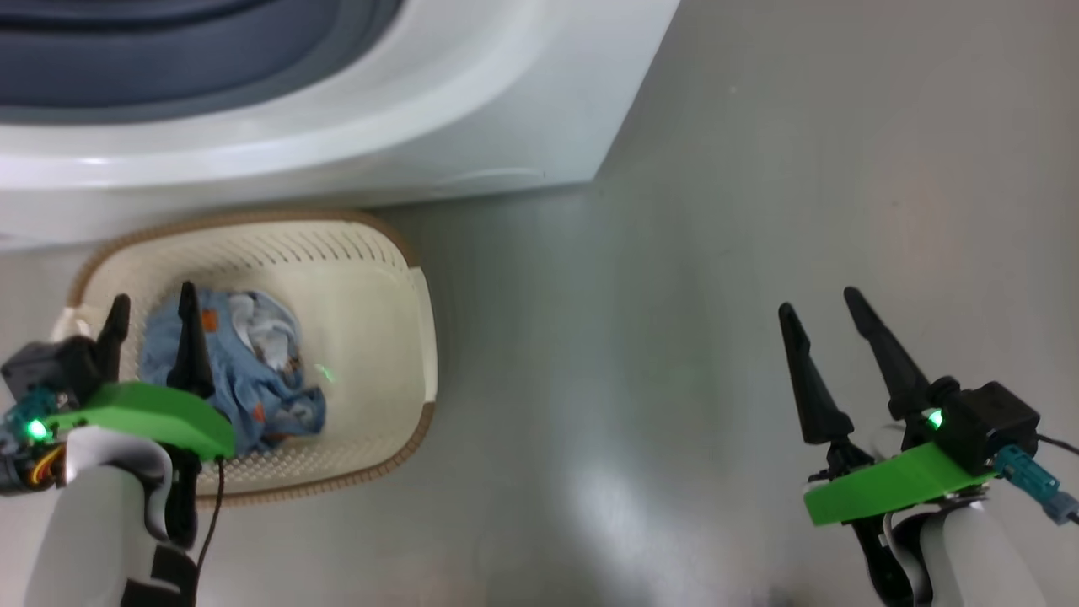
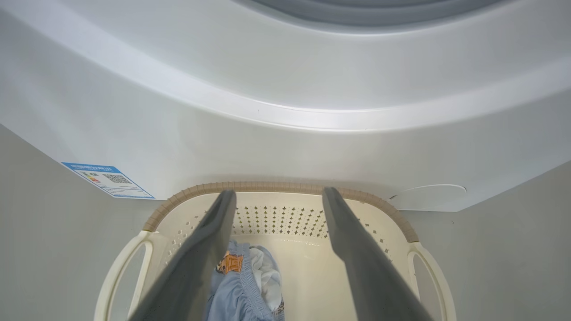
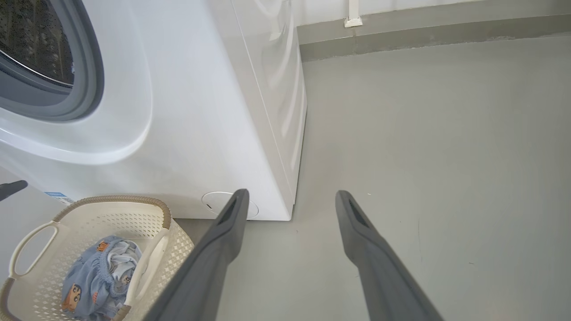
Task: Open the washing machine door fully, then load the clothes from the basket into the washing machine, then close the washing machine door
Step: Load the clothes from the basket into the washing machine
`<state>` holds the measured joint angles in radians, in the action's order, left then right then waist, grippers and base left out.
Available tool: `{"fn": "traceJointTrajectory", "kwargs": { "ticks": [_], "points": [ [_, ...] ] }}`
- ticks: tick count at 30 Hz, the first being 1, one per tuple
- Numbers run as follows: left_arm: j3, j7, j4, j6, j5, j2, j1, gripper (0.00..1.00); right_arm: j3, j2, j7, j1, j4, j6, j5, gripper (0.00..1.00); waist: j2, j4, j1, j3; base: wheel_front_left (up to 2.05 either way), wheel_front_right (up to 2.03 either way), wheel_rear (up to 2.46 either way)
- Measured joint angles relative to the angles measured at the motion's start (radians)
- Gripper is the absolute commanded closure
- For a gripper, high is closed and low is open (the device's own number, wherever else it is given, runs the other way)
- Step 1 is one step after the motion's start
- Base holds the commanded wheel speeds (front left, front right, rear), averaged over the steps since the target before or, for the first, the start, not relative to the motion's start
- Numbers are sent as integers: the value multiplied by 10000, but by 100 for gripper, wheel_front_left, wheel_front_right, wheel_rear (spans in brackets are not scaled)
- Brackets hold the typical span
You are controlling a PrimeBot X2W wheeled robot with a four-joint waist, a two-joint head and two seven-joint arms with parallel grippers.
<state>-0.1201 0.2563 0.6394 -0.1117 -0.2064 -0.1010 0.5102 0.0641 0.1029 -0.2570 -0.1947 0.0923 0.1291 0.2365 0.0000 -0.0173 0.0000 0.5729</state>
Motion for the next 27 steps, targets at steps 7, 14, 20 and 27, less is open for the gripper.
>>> {"fn": "traceJointTrajectory", "kwargs": {
  "ticks": [7, 14, 20, 27],
  "points": [
    [23, 2, 1674, -21, 10, -127, 1227, 0, -190, -52, 0, -213, -222, 0, -171, 0, 0, -47, 0, 1096, 0, 0, 0],
    [186, 0, 3170, -75, 171, -274, 2310, 0, -466, -61, 0, -248, -518, 0, -299, 0, 0, -4, 0, 2094, 0, 0, 0],
    [483, -12, 4403, 19, 368, -357, 3405, 0, -520, -56, 0, -327, -773, 0, -439, 0, 0, 114, 0, 2850, 0, 0, 0],
    [570, -286, 5563, 148, 399, -495, 4290, 0, -546, -71, 0, -327, -922, 0, -506, 0, 0, 178, 0, 3483, 0, 0, 0]
  ]
}}
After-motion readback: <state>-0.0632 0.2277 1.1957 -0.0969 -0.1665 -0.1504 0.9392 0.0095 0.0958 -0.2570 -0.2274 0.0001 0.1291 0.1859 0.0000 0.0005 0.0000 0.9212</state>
